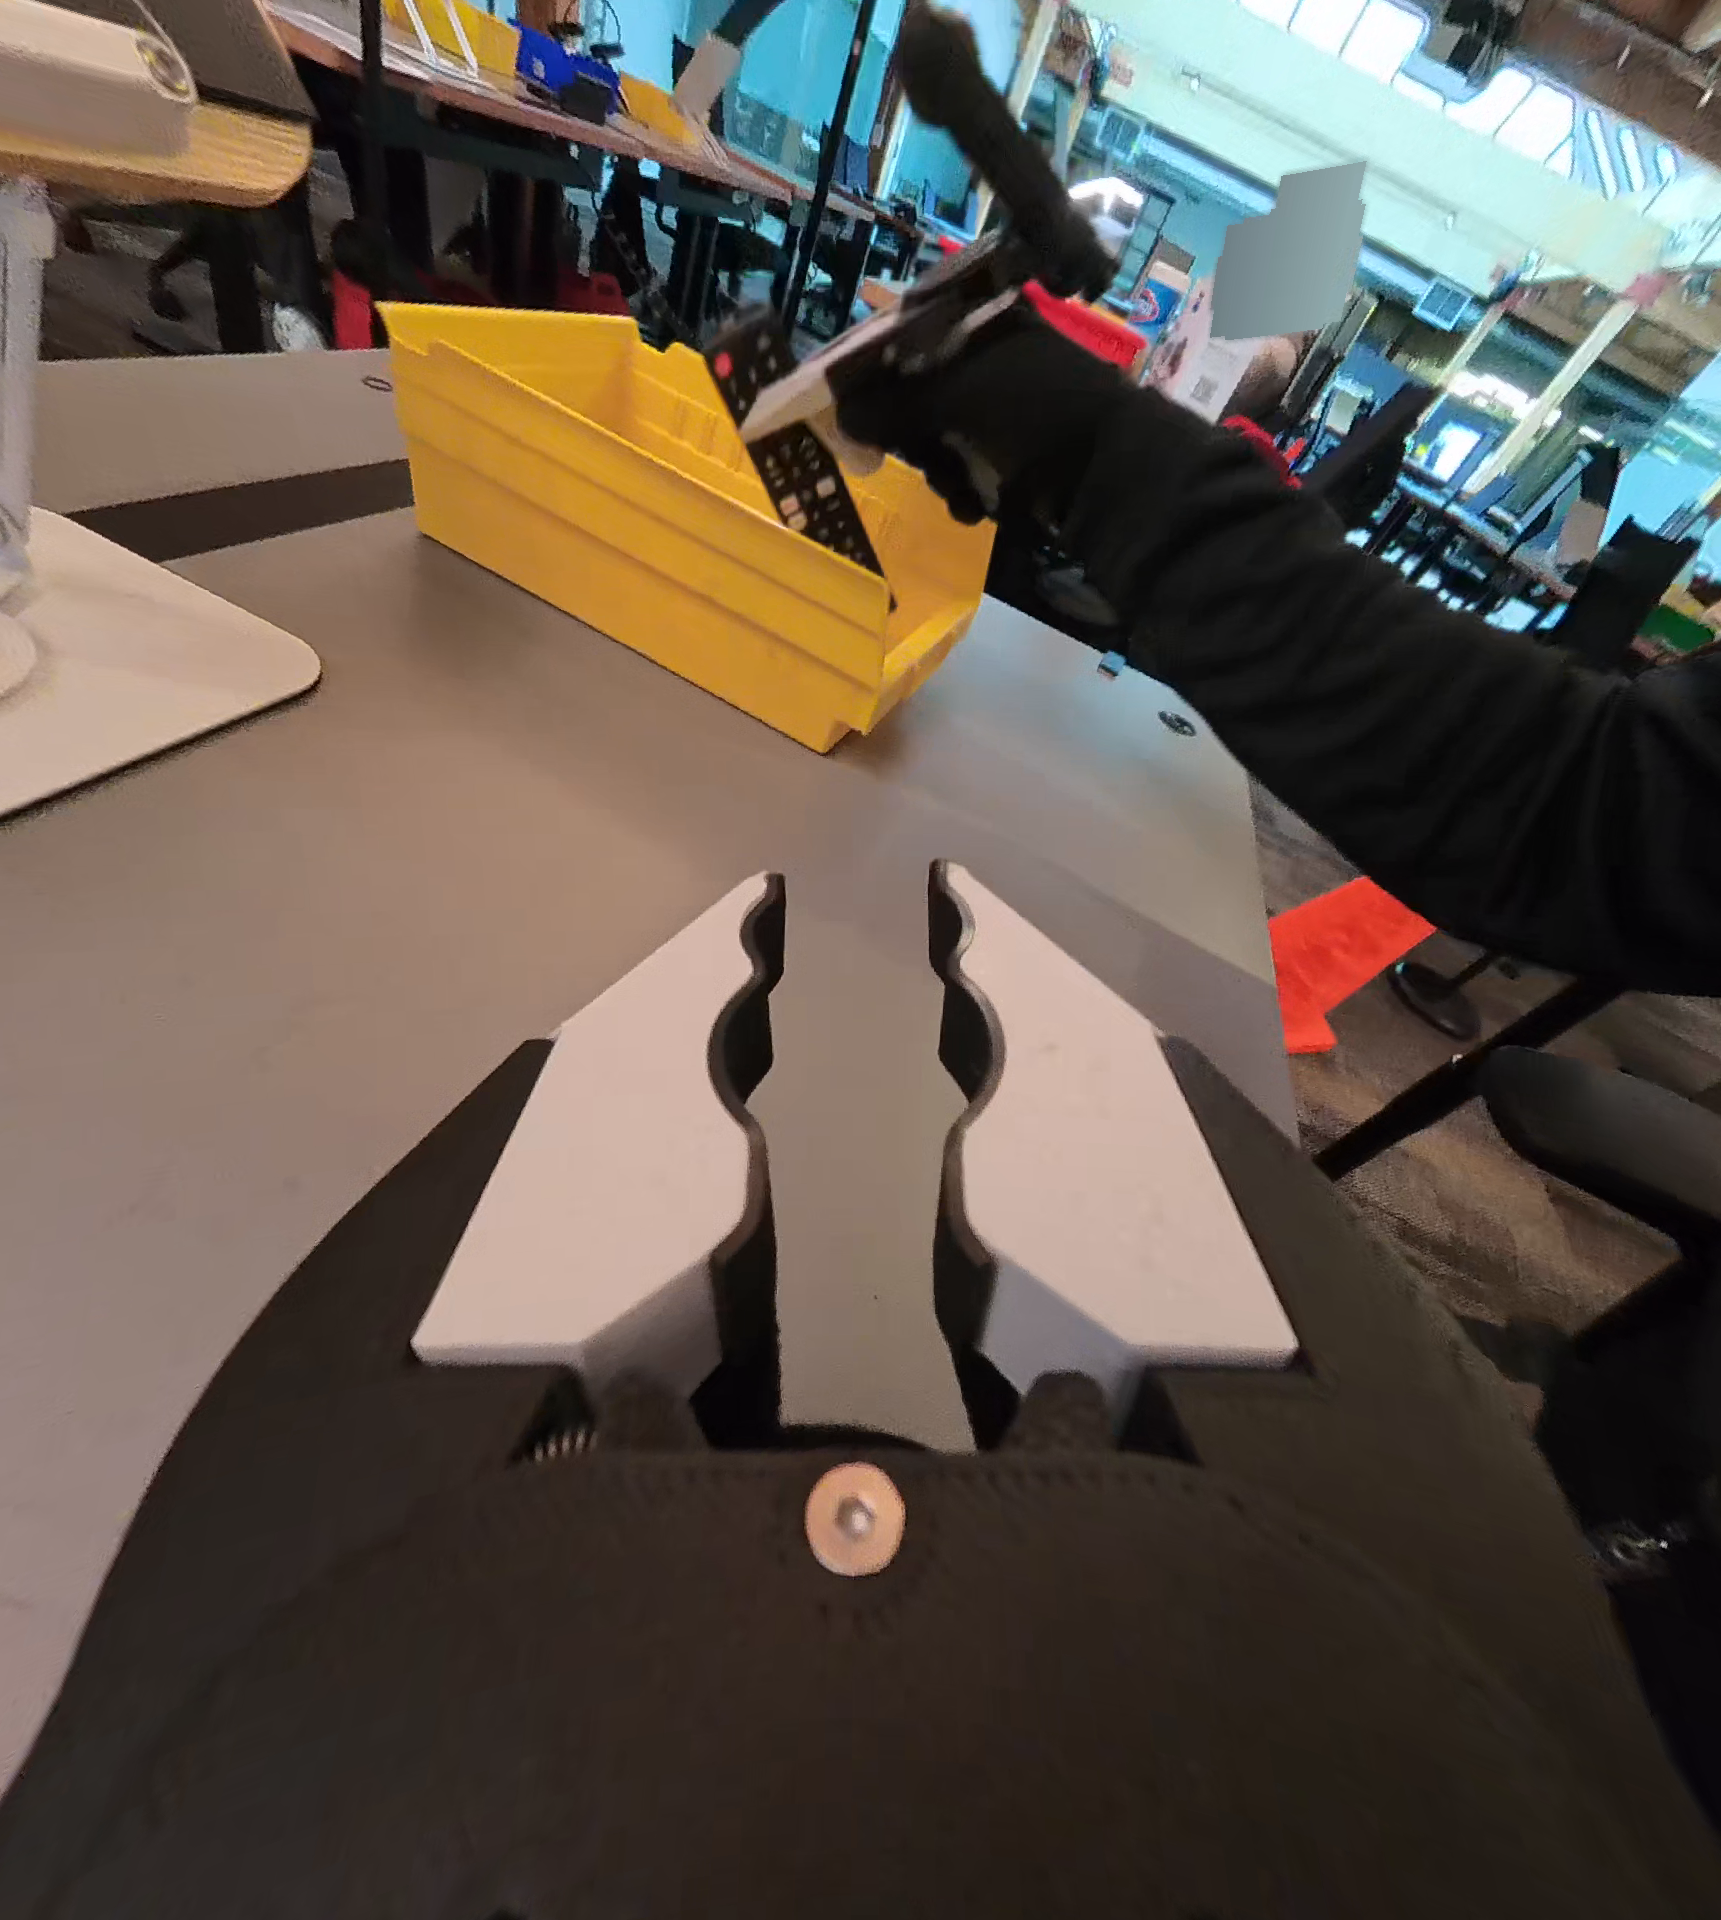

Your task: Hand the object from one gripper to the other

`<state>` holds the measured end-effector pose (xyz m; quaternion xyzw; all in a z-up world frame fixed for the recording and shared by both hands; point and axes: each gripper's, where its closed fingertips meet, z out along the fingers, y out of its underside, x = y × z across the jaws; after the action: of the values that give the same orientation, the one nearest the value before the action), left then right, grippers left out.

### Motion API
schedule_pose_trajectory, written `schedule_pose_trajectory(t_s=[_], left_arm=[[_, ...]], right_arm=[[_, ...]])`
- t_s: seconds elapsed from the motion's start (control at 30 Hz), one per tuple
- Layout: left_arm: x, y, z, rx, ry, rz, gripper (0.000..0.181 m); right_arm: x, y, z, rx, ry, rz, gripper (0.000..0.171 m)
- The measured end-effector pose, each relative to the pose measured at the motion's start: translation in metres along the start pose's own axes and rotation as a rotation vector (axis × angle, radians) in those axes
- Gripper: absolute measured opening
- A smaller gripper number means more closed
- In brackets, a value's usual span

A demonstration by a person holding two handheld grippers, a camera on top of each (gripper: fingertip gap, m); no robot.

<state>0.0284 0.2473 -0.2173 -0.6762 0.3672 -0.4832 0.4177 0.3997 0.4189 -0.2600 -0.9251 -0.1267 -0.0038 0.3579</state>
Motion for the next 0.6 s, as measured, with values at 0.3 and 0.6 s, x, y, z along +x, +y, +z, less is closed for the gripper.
schedule_pose_trajectory(t_s=[0.3,0.6], left_arm=[[-0.004,0.005,-0.006,0.000,-0.016,0.009,0.026],[-0.040,-0.010,-0.035,-0.002,-0.185,0.104,0.030]], right_arm=[[0.028,0.034,0.050,-0.270,0.183,-0.036,0.021],[0.050,0.047,0.060,-0.329,0.272,-0.051,0.052]])
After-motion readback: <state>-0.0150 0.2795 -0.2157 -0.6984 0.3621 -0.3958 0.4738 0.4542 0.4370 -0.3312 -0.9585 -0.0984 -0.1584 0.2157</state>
